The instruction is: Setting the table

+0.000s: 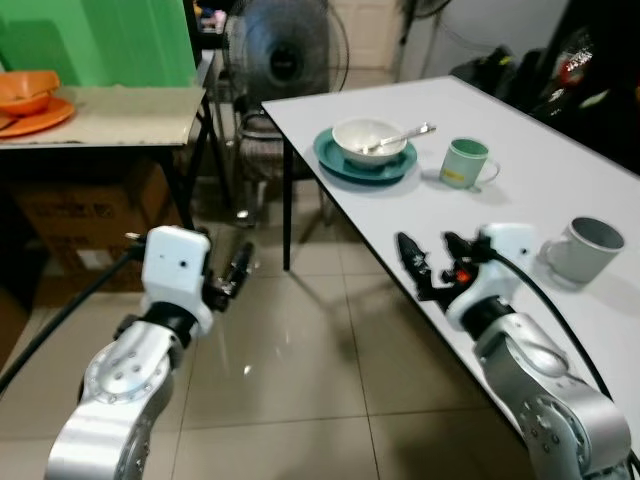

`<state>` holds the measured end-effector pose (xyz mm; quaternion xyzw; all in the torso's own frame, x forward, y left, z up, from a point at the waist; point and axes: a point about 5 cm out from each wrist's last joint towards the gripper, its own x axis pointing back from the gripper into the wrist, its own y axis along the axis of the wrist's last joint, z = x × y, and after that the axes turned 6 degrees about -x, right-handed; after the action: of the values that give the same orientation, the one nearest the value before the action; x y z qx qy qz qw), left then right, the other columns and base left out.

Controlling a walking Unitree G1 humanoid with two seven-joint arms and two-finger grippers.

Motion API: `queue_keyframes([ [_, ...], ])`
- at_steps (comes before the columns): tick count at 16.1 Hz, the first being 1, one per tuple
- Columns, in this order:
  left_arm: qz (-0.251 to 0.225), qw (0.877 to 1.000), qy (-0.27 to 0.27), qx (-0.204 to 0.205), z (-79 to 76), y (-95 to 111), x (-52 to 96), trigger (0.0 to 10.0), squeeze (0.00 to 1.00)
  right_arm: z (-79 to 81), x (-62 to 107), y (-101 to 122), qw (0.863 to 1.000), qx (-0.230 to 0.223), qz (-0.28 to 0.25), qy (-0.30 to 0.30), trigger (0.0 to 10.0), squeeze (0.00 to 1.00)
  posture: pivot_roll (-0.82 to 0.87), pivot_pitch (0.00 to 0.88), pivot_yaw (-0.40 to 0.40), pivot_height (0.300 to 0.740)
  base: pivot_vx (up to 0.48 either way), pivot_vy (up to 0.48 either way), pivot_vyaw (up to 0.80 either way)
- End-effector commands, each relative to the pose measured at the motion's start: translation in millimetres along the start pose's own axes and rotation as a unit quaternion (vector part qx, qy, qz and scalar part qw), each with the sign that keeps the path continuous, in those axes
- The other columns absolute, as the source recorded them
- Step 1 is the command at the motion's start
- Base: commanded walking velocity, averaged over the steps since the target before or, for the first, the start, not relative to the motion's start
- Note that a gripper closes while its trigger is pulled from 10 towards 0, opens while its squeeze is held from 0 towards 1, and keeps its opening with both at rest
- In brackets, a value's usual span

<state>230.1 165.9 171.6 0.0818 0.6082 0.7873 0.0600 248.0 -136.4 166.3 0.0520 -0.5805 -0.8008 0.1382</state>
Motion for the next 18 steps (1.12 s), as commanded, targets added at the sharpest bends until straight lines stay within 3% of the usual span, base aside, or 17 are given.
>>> queue_keyframes([
  [1, -0.002, 1.000, -0.006, 0.003, -4.0, 1.8, 1.1, 10.0, 0.00, -5.5, 0.9, 1.7, 1.000, 0.004, 0.005, -0.012, 10.0, 0.00, -0.08, 0.022, -0.003, 0.740, 0.000, 0.401, 0.00],
  [8, -0.003, 1.000, 0.007, 0.006, -0.7, 1.0, 4.0, 10.0, 0.00, 1.1, -8.6, 0.4, 1.000, -0.013, 0.023, 0.017, 10.0, 0.00, -0.07, 0.005, -0.038, 0.740, 0.000, 0.401, 0.00],
  [10, -0.006, 1.000, 0.015, 0.025, -1.1, 0.8, 4.3, 10.0, 0.00, 0.7, -9.5, 1.6, 1.000, -0.005, 0.019, 0.019, 10.0, 0.00, -0.08, 0.001, -0.037, 0.740, 0.000, 0.339, 0.00],
  [12, -0.009, 0.999, 0.023, 0.044, -2.1, 2.0, 3.8, 10.0, 0.00, 0.4, -9.6, 1.6, 0.999, -0.008, 0.023, 0.025, 10.0, 0.00, -0.08, 0.000, -0.039, 0.740, 0.000, 0.000, 0.00],
  [15, -0.018, 0.999, 0.029, 0.032, -2.1, 3.2, 0.3, 10.0, 0.00, 2.3, -11.1, 0.3, 0.999, 0.002, 0.030, 0.038, 10.0, 0.00, -0.08, 0.000, -0.043, 0.740, 0.000, 0.000, 0.00],
  [18, -0.023, 0.999, 0.030, 0.031, -1.9, 4.9, 0.1, 10.0, 0.00, 5.6, -12.8, -1.2, 0.998, 0.007, 0.035, 0.051, 10.0, 0.00, -0.07, 0.000, -0.044, 0.740, 0.292, 0.000, 0.60],
])
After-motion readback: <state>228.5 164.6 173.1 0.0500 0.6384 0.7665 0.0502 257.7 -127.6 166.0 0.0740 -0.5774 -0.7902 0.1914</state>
